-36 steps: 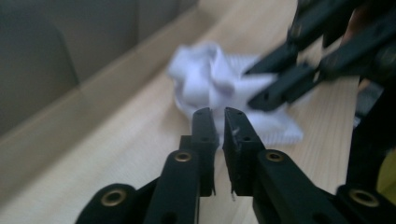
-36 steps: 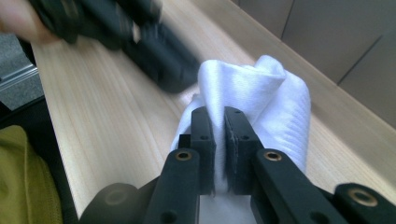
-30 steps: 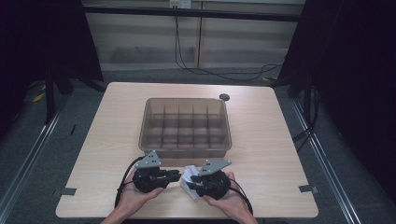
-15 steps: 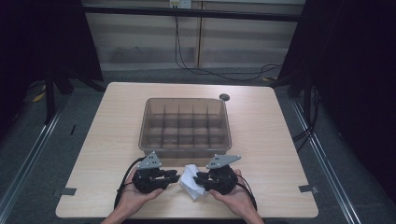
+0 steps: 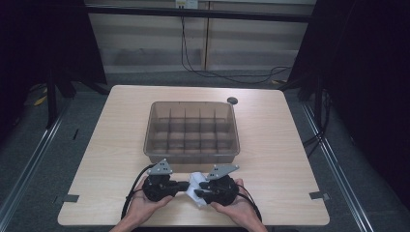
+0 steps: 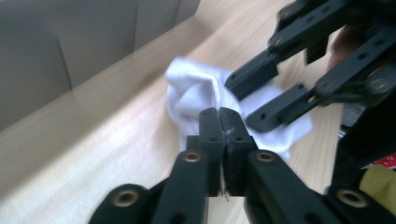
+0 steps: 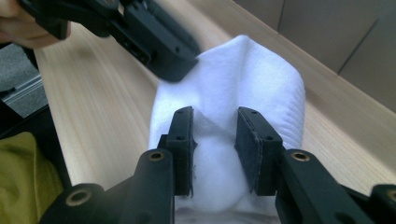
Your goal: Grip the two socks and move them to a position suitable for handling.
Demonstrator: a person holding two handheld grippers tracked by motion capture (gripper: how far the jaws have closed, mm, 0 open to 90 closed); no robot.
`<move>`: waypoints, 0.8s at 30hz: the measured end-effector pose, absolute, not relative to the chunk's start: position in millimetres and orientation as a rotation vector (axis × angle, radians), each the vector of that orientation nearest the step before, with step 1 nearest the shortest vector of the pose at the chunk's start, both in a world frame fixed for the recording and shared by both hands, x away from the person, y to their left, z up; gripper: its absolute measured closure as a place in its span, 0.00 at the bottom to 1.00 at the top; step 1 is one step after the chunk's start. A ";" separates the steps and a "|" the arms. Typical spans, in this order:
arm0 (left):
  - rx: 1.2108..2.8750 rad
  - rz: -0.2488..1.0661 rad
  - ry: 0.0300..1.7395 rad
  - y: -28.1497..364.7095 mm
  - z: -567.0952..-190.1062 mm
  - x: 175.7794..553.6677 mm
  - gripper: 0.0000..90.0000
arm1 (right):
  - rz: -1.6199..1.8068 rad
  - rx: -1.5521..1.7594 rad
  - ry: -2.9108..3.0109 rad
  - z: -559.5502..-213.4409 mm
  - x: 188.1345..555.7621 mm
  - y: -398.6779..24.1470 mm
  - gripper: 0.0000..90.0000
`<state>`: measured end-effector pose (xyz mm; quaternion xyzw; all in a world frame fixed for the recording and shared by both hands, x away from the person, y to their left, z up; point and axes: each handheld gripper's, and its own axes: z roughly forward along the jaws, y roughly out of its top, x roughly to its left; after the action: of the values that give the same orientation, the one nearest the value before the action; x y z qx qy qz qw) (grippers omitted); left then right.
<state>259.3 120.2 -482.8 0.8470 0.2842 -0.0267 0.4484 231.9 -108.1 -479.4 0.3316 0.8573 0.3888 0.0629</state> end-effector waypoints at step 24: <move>2.218 0.051 0.687 110.4 -497.7 254.5 1.00 | 1.229 1.032 2.591 -480.1 225.7 -116.3 0.40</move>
<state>254.5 110.4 -497.7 0.8759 0.2715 0.0200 0.3983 225.7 -116.3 -480.1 0.3383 0.8492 0.4028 0.0471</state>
